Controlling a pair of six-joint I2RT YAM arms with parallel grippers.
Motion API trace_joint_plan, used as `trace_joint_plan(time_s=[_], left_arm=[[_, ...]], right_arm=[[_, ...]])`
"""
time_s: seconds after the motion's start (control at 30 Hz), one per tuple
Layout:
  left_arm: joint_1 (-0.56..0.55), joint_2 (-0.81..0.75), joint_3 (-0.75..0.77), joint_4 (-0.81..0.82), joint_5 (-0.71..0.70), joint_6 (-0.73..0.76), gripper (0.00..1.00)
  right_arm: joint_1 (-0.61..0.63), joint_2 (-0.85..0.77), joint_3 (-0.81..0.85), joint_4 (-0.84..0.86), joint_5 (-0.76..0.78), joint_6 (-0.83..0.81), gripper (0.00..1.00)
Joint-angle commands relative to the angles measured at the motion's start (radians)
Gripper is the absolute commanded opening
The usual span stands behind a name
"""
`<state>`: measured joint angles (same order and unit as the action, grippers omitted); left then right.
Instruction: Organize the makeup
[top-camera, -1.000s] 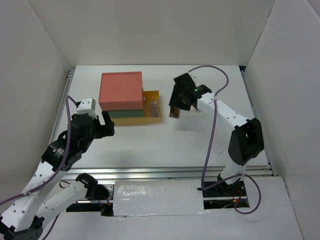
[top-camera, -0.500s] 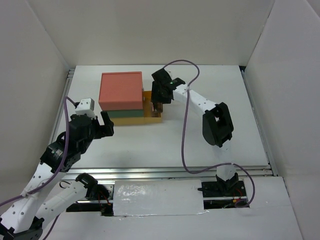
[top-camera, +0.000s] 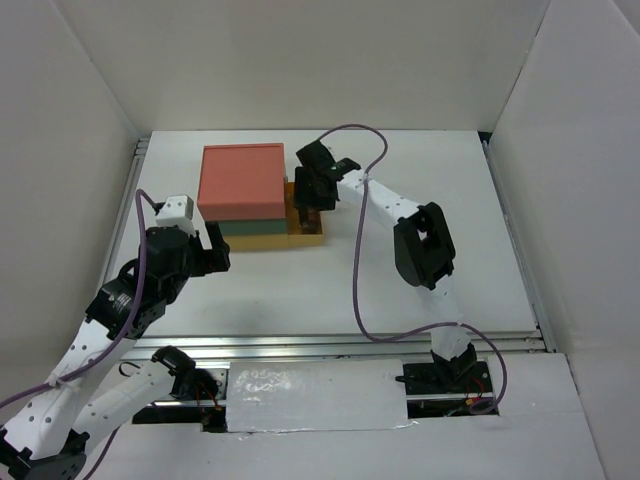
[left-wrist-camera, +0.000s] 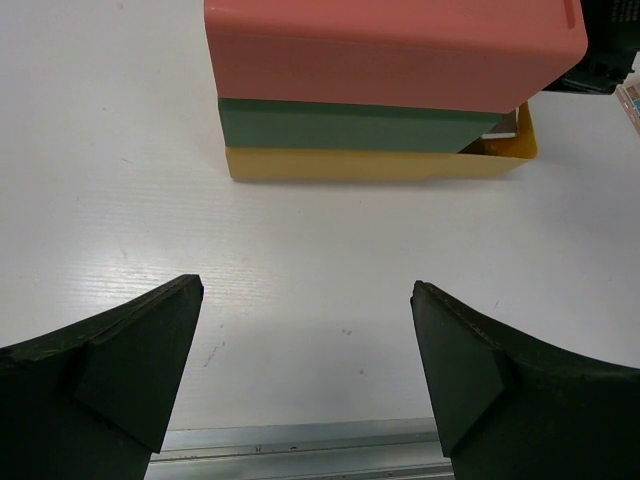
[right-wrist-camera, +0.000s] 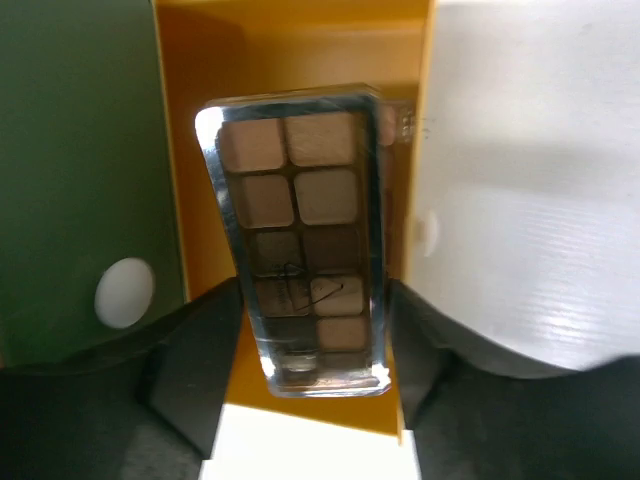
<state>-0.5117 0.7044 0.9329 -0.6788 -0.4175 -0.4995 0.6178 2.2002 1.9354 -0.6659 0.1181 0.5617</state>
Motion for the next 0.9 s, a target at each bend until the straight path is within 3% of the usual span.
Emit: trace_joint_plan(time_s=[0.0, 0.03, 0.07, 0.2, 0.4, 0.53, 0.77, 0.87], left_arm=[[0.006, 0.000, 0.003, 0.041, 0.005, 0.018, 0.99], [0.006, 0.003, 0.001, 0.042, 0.006, 0.018, 1.00], [0.006, 0.004, 0.001, 0.041, 0.008, 0.018, 0.99], [0.006, 0.004, 0.001, 0.038, 0.008, 0.018, 1.00], [0.006, 0.003, 0.001, 0.041, 0.011, 0.018, 1.00], [0.006, 0.007, 0.001, 0.039, 0.016, 0.018, 1.00], [0.004, 0.001, -0.002, 0.044, 0.023, 0.021, 0.99], [0.004, 0.000, -0.003, 0.048, 0.034, 0.026, 1.00]], right_arm=[[0.011, 0.004, 0.039, 0.029, 0.000, 0.000, 0.70], [0.011, 0.000, 0.034, 0.032, -0.001, 0.003, 0.94], [0.010, -0.016, 0.033, 0.032, 0.003, 0.003, 1.00], [0.005, -0.069, 0.028, 0.031, 0.009, 0.015, 1.00], [-0.042, -0.253, -0.117, 0.078, 0.098, 0.060, 1.00], [-0.116, -0.327, -0.226, 0.104, 0.143, -0.069, 1.00], [-0.311, -0.269, -0.245, 0.012, 0.107, -0.377, 1.00], [-0.328, -0.209, -0.225, -0.039, 0.241, -0.391, 1.00]])
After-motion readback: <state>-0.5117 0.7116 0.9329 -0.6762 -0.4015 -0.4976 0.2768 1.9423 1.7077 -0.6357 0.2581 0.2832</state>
